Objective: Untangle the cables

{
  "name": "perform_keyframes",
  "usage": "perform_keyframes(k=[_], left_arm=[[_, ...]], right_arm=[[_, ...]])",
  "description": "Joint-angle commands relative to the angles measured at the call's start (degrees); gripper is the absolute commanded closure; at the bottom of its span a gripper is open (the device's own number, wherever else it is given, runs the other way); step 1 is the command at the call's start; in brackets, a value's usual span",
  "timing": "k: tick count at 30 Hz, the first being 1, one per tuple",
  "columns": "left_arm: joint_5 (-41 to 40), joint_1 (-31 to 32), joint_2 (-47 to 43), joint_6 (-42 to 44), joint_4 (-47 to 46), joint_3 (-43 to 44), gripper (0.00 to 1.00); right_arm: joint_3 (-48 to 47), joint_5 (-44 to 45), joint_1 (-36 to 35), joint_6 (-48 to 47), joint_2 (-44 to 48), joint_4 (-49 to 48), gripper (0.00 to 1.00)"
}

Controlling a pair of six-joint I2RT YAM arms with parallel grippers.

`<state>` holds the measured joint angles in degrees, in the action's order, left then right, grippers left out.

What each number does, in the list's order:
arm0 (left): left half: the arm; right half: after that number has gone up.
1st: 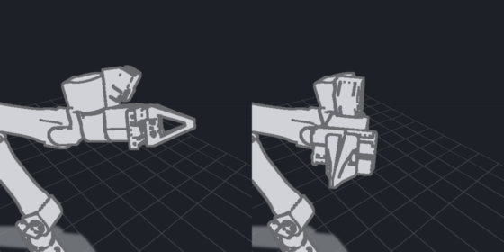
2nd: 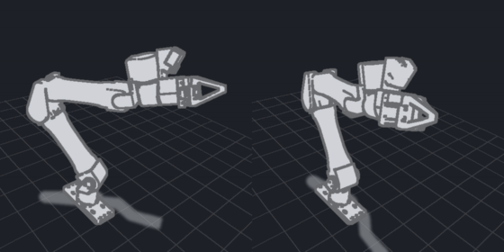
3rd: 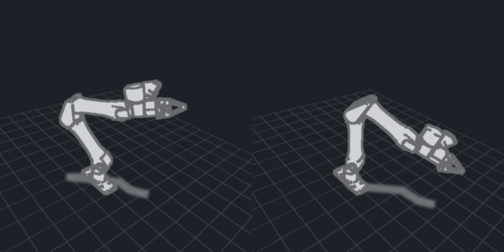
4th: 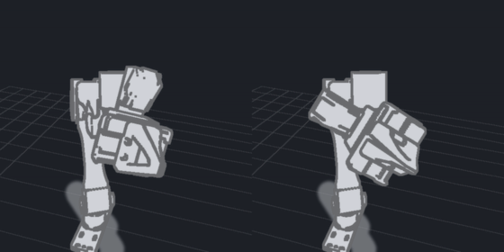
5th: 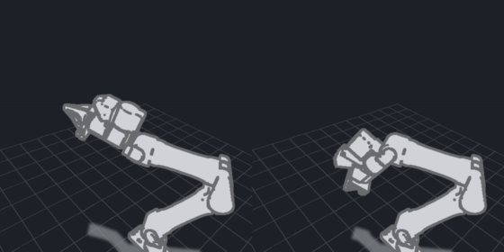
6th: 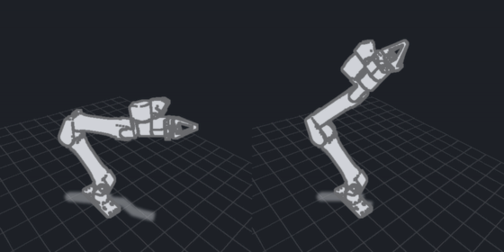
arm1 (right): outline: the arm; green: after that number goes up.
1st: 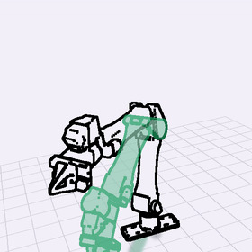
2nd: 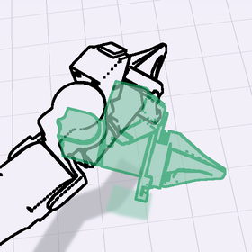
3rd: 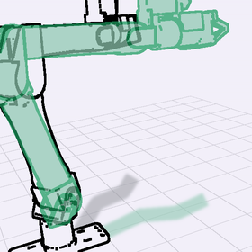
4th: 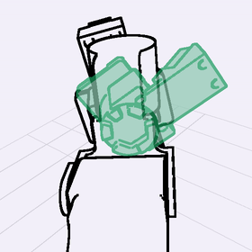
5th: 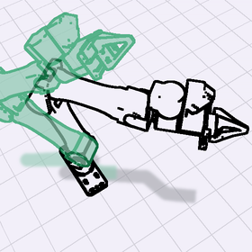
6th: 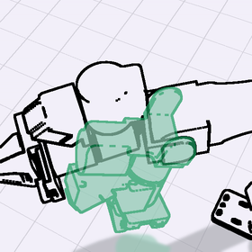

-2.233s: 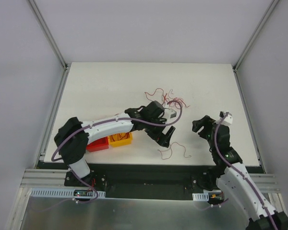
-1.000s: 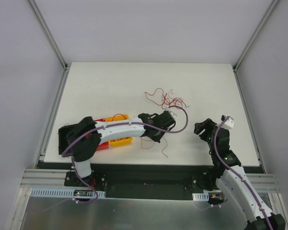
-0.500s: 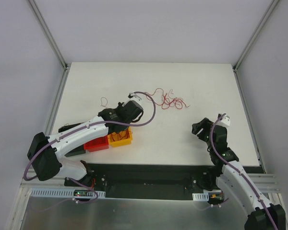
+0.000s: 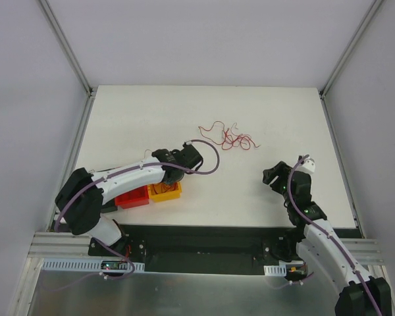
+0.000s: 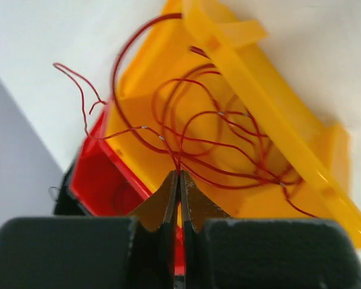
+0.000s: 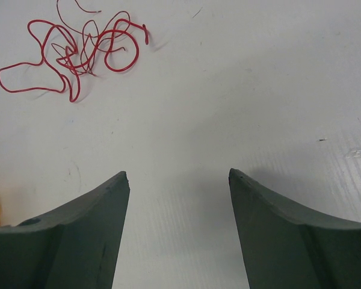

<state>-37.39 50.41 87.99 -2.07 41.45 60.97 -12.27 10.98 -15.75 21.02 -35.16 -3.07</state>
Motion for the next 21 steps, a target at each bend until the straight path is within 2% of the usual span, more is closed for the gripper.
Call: perform_keyframes(k=[1, 5, 12, 17, 21], left_arm=[[17.2, -0.2, -6.4, -5.8, 1.0, 0.5, 1.00], [26.9, -2.5, -9.0, -8.4, -2.4, -2.7, 1.00], [38.6, -8.7, -11.3, -10.9, -9.0, -7.8, 1.00], [45.1, -14.5, -11.2, -10.5, -13.1, -10.5, 1.00], [47.4, -16.3, -8.4, -10.5, -15.3, -10.7, 1.00]], right_arm=[[-0.6, -1.1, 0.5, 0.6, -1.1, -2.9, 0.30], [-0.6, -1.9, 0.5, 0.8, -1.4, -3.3, 0.30], [-0.6, -2.3, 0.8, 0.9, -1.5, -3.3, 0.30], [-0.4, -2.5, 0.9, 0.9, -1.1, -3.3, 0.30], [-0.5, -2.9, 1.0, 1.0, -1.3, -3.3, 0.30]])
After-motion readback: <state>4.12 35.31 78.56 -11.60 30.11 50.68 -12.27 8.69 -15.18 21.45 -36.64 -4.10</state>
